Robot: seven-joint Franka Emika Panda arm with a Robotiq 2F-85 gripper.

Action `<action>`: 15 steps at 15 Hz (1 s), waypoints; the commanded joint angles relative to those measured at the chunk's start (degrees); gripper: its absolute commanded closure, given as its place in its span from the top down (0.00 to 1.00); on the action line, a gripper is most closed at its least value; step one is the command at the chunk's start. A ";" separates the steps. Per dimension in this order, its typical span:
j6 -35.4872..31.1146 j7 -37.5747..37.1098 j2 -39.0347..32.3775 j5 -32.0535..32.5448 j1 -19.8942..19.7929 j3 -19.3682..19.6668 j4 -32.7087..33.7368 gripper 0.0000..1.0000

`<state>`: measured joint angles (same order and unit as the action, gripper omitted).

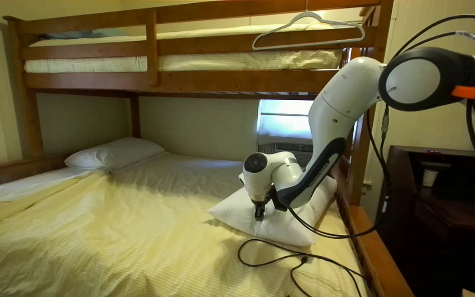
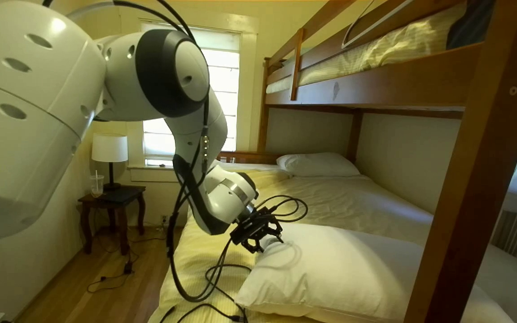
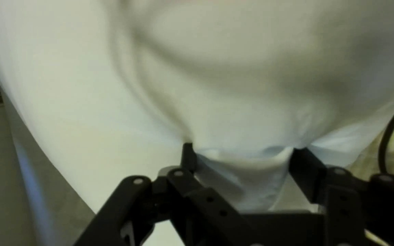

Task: Flip the pillow over

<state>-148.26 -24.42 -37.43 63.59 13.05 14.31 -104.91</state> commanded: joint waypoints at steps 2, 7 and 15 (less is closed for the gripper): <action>1.84 -1.90 -0.05 2.12 -2.27 -3.10 -0.75 0.34; 1.85 -2.20 0.01 1.02 -3.45 -4.65 -0.98 0.02; 3.80 6.92 6.50 -16.01 -5.78 -15.84 -2.07 0.02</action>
<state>-145.61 -23.15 -35.36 57.05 7.97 5.34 -104.70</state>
